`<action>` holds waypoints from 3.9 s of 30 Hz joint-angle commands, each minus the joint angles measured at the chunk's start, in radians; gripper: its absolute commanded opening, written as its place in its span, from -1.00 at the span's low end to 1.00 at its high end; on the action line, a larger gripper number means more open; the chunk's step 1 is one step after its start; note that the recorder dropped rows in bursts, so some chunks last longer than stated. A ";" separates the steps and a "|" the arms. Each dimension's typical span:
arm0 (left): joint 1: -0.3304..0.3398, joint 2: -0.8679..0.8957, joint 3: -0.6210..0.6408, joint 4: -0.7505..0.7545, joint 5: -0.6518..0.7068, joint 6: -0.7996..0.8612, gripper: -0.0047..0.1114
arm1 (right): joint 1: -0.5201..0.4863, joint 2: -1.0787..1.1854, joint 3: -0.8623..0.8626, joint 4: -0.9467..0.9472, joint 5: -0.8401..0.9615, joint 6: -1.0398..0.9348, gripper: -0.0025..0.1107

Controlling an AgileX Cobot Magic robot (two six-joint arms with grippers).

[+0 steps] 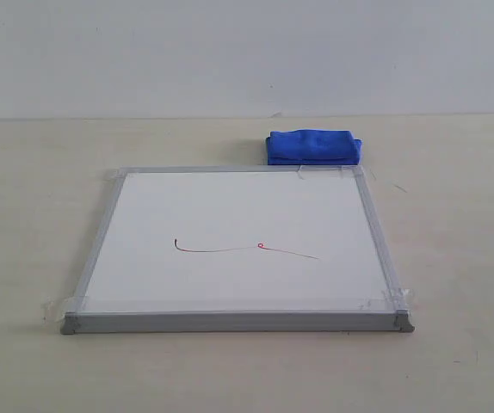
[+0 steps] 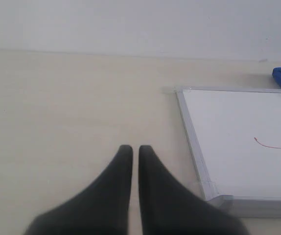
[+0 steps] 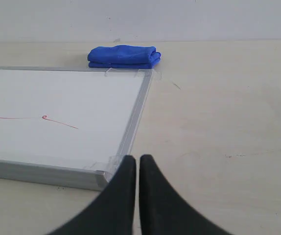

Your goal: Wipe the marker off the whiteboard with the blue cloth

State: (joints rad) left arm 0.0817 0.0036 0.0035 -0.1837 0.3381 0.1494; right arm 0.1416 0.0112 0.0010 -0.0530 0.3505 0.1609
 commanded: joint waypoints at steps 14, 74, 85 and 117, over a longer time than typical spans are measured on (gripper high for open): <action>-0.002 -0.004 -0.003 -0.001 -0.010 0.001 -0.84 | -0.004 -0.006 -0.001 -0.006 -0.010 -0.003 -0.96; -0.002 -0.004 -0.003 -0.001 -0.010 0.001 -0.84 | -0.004 -0.006 -0.473 0.235 -0.203 0.071 -0.96; -0.002 -0.004 -0.003 -0.001 -0.010 0.001 -0.84 | -0.004 -0.006 -0.473 0.235 -0.409 0.098 -0.96; -0.002 -0.004 -0.003 -0.001 -0.010 0.001 -0.84 | -0.002 1.579 -1.441 0.095 0.206 -0.560 -0.96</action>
State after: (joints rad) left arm 0.0817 0.0036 0.0035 -0.1837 0.3381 0.1494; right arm 0.1416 1.5170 -1.4244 0.0830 0.6167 -0.3684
